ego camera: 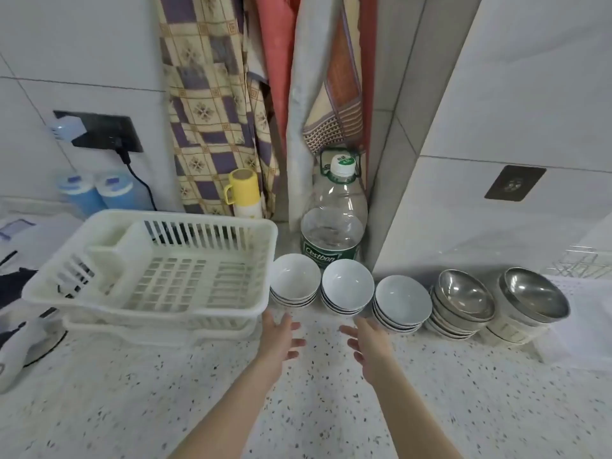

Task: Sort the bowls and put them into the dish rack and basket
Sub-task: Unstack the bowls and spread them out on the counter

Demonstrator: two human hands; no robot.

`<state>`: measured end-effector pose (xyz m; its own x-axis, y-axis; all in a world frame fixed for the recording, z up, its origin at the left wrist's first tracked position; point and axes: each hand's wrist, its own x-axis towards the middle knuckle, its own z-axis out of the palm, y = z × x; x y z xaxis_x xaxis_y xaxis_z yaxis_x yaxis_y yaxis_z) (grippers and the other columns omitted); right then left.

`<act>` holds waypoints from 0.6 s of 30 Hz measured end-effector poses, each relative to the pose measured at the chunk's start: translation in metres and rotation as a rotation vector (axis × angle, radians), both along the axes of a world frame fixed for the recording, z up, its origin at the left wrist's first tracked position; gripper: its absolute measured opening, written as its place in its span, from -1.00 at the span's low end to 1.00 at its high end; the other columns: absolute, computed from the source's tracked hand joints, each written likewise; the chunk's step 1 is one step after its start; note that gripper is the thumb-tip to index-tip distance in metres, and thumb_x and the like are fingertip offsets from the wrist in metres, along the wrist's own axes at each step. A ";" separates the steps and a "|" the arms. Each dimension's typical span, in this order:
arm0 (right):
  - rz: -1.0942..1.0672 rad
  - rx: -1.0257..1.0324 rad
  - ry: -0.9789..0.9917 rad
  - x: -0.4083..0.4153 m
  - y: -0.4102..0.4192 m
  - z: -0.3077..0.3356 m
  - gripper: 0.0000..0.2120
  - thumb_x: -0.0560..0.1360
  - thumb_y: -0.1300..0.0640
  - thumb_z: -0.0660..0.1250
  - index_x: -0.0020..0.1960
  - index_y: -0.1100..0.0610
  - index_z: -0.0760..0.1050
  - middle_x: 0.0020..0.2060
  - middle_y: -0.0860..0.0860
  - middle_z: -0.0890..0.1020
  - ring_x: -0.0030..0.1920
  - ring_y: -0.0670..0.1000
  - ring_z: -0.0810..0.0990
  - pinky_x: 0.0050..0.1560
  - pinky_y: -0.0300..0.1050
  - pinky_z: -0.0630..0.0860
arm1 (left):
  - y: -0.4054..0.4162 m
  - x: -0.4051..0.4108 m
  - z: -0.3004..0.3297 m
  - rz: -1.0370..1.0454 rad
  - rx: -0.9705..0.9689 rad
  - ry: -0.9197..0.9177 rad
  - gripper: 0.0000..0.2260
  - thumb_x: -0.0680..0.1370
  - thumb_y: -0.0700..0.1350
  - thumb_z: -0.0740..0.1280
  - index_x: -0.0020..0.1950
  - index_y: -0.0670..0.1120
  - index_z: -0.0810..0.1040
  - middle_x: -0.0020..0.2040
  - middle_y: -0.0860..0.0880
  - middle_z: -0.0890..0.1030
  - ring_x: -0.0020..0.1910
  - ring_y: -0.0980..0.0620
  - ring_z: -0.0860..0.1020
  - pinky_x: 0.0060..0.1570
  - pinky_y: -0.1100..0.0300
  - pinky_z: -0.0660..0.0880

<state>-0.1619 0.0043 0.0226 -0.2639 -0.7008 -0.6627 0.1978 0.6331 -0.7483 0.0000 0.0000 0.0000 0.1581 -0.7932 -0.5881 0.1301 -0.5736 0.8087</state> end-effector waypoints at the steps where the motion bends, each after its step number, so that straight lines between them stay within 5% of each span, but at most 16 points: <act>1: -0.004 0.001 0.017 0.003 -0.005 -0.002 -0.55 0.62 0.02 0.21 0.47 0.14 0.28 -0.16 -0.01 0.68 -0.30 -0.03 0.43 -0.29 -0.17 0.32 | -0.005 -0.001 -0.001 0.027 -0.006 0.010 -0.40 0.68 0.01 0.15 0.61 0.12 -0.13 0.02 0.02 0.64 -0.33 0.02 0.64 -0.37 0.20 0.54; 6: -0.051 -0.001 0.079 0.010 -0.022 -0.006 -0.63 0.60 0.01 0.21 0.35 0.11 0.39 -0.21 0.00 0.66 -0.31 -0.01 0.43 -0.32 -0.14 0.31 | -0.023 -0.005 -0.009 0.088 0.006 0.001 -0.42 0.64 0.12 0.21 0.58 0.10 0.02 -0.02 0.01 0.68 -0.56 0.09 0.48 -0.58 0.29 0.31; 10: -0.083 -0.056 0.168 0.014 -0.032 -0.009 -0.68 0.58 0.01 0.20 0.27 0.13 0.45 -0.14 0.07 0.68 -0.32 -0.02 0.49 -0.34 -0.13 0.36 | -0.033 -0.006 -0.015 0.095 -0.078 -0.076 -0.42 0.62 0.10 0.27 0.57 0.12 0.11 -0.16 0.00 0.71 -0.56 0.10 0.36 -0.62 0.28 0.32; 14: -0.111 -0.101 0.262 0.017 -0.039 -0.020 -0.71 0.57 0.07 0.20 0.25 0.11 0.46 -0.18 0.10 0.68 -0.29 -0.02 0.54 -0.35 -0.14 0.42 | -0.041 -0.009 -0.011 0.122 -0.144 -0.092 -0.52 0.62 -0.03 0.26 0.52 0.16 0.22 -0.20 -0.07 0.72 -0.49 0.13 0.42 -0.24 -0.07 0.54; 16: -0.100 -0.099 0.312 0.017 -0.042 -0.027 -0.72 0.53 0.13 0.22 0.23 0.15 0.46 -0.21 0.09 0.68 -0.26 -0.01 0.57 -0.32 -0.13 0.44 | -0.043 -0.009 -0.011 0.136 -0.147 -0.074 -0.71 0.60 -0.08 0.24 0.29 0.17 0.50 -0.21 -0.10 0.70 -0.57 0.11 0.36 -0.40 0.12 0.43; 18: -0.097 -0.078 0.366 0.017 -0.044 -0.032 -0.74 0.51 0.15 0.25 0.18 0.17 0.46 -0.23 0.06 0.67 -0.26 0.00 0.57 -0.31 -0.13 0.45 | -0.044 -0.007 -0.008 0.123 -0.120 -0.087 -0.62 0.58 -0.10 0.23 -0.21 0.36 0.65 -0.29 -0.15 0.62 -0.60 0.07 0.33 -0.46 0.19 0.33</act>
